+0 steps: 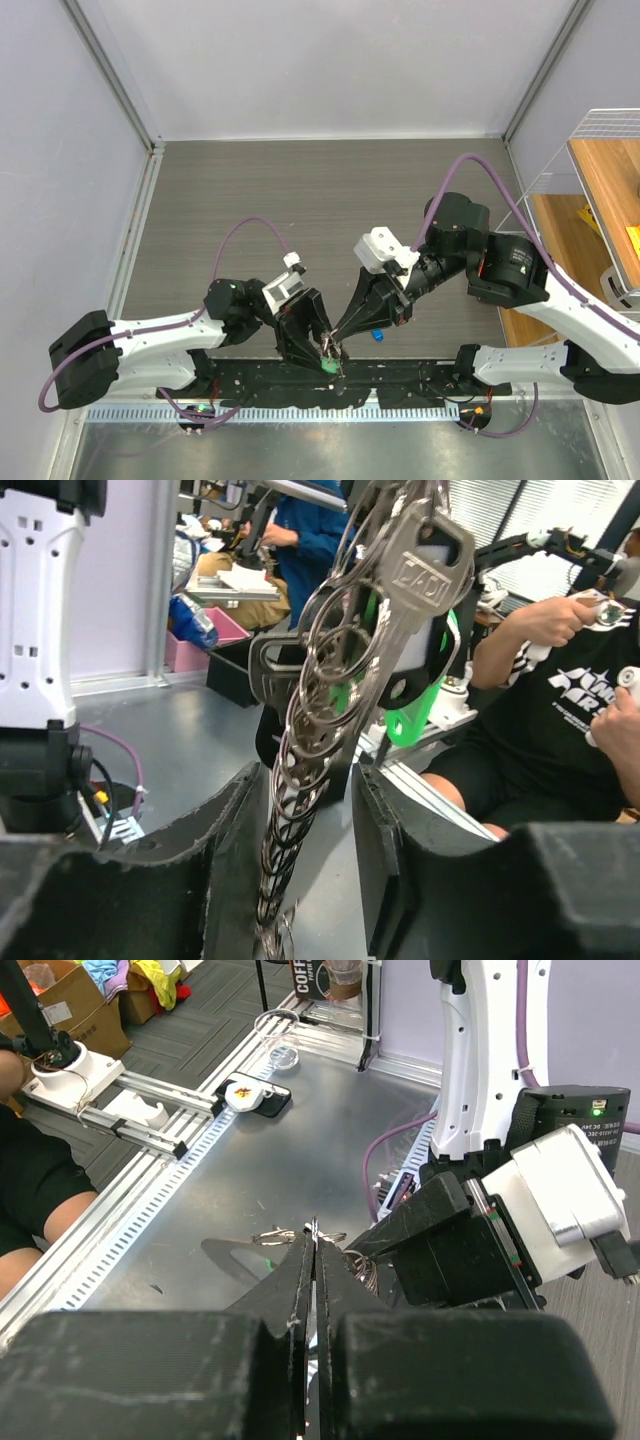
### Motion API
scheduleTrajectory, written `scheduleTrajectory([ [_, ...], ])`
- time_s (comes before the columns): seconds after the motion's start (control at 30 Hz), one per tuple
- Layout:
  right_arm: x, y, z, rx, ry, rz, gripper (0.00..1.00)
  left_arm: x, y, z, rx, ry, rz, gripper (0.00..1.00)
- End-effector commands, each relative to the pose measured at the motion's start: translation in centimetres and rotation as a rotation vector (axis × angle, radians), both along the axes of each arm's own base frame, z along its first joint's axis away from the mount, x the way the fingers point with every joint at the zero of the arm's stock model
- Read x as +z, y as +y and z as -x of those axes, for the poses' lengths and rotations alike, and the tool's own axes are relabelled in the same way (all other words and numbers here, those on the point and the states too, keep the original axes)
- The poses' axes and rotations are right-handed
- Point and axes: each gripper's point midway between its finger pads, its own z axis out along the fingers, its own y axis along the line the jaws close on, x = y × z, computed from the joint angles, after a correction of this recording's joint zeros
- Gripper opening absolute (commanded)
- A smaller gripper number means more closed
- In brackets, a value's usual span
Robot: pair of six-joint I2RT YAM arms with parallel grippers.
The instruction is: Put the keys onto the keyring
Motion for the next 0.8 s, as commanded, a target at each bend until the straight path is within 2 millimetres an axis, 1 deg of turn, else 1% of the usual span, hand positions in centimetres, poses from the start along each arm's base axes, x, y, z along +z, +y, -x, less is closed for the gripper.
scheduleTrajectory([
  [0.0,2.7,-0.7,0.5,-0.003,-0.035,-0.097,0.05,3.9,1.6,1.2,-0.021,-0.142,0.224,0.4],
  [0.03,2.6,-0.8,0.5,-0.005,-0.035,-0.098,0.05,3.9,1.6,1.2,-0.021,-0.14,0.225,0.38],
  [0.13,2.7,-1.1,0.5,-0.016,-0.037,-0.109,0.05,4.1,1.4,1.2,-0.023,-0.135,0.223,0.25],
  [0.17,2.7,-1.3,0.5,-0.02,-0.037,-0.108,0.05,4.2,1.3,1.2,-0.023,-0.132,0.222,0.16],
  [0.2,2.7,-1.4,0.6,-0.028,-0.04,-0.11,0.05,4.2,1.3,1.1,-0.021,-0.123,0.22,0.0],
  [0.33,2.3,-2.0,0.3,-0.065,-0.044,-0.112,0.05,4.4,1.5,1.2,-0.015,-0.119,0.23,0.0],
  [0.4,2.2,-2.2,-0.2,-0.119,-0.04,-0.109,0.05,4.6,1.7,1.3,-0.008,-0.113,0.236,0.0],
  [0.43,2.2,-2.3,-0.6,-0.15,-0.034,-0.105,0.08,4.6,1.8,1.2,-0.003,-0.115,0.24,0.0],
  [0.47,2.2,-2.5,-1.4,-0.213,-0.035,-0.103,0.11,4.8,1.9,1.1,0.007,-0.106,0.24,0.0],
  [0.5,2.2,-3.1,-1.5,-0.247,-0.025,-0.102,0.24,4.9,1.8,0.8,0.024,-0.094,0.237,0.0],
  [0.53,2.3,-3.2,-2.6,-0.322,-0.023,-0.104,0.31,4.9,1.7,0.5,0.039,-0.084,0.23,0.0],
  [0.57,2.3,-3.8,-2.8,-0.355,-0.014,-0.106,0.4,4.9,1.5,0.2,0.063,-0.072,0.222,0.0],
  [0.6,2.3,-4.1,-3.7,-0.424,-0.014,-0.111,0.46,4.9,1.3,-0.2,0.091,-0.058,0.212,0.0],
  [0.63,2.1,-4.7,-3.9,-0.452,-0.004,-0.108,0.53,4.9,1.0,-0.7,0.121,-0.05,0.198,0.0],
  [0.67,2.1,-5.1,-4.5,-0.501,-0.005,-0.11,0.57,4.9,0.7,-1.1,0.158,-0.046,0.193,0.0],
  [0.73,2.1,-6.3,-5.3,-0.576,-0.012,-0.123,0.61,4.7,0.2,-2.3,0.241,-0.044,0.159,0.0],
  [0.77,2.0,-7.0,-5.9,-0.632,0.011,-0.123,0.62,4.3,-0.2,-3.0,0.285,-0.045,0.138,0.0],
])
